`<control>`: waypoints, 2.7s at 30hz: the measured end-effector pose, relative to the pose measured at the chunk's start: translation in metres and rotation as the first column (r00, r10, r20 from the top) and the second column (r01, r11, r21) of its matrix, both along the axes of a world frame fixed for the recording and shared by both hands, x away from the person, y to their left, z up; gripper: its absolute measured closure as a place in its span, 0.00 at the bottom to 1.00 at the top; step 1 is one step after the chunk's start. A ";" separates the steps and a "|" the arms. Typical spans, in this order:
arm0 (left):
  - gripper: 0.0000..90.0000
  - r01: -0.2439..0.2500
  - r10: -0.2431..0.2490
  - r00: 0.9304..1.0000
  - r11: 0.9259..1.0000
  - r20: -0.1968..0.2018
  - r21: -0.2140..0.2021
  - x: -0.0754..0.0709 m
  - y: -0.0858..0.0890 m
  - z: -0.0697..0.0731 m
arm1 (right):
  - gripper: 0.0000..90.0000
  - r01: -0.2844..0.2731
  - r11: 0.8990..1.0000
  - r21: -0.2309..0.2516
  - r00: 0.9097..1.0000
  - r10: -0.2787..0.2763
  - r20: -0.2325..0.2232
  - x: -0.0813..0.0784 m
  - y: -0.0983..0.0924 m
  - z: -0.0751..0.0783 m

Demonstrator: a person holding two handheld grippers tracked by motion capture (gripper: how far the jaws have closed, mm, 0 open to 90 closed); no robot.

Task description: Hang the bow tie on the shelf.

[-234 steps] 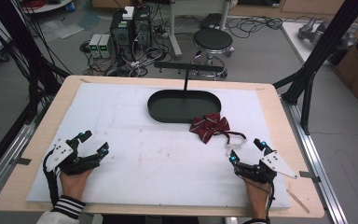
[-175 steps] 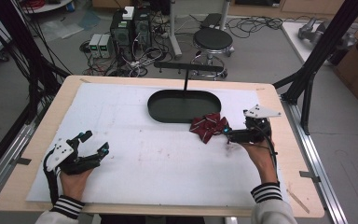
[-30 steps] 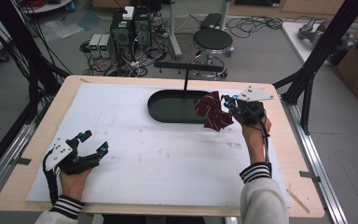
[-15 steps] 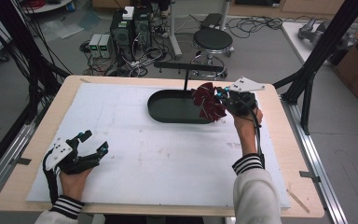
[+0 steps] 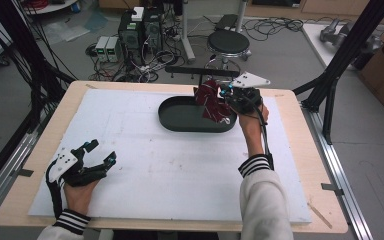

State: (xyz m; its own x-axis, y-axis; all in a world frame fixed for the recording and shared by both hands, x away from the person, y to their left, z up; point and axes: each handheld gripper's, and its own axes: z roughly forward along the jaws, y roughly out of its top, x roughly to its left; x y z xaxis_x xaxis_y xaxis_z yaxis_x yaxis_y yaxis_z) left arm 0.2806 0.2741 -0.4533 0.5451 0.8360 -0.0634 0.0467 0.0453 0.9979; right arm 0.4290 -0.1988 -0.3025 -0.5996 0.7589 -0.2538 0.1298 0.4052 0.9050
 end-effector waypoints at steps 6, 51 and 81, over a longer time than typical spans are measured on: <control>0.20 0.000 0.000 1.000 1.000 0.001 0.000 0.000 0.000 0.000 | 0.99 -0.004 0.999 0.033 1.000 0.004 -0.003 0.008 0.007 0.003; 0.20 0.000 0.000 1.000 1.000 0.002 -0.002 0.000 0.000 0.000 | 0.98 0.097 0.994 0.050 0.995 -0.096 -0.026 0.060 0.023 0.008; 0.20 -0.001 0.001 1.000 1.000 0.003 -0.001 0.000 0.000 0.000 | 0.64 0.167 0.985 0.046 0.986 -0.166 -0.023 0.069 0.024 0.001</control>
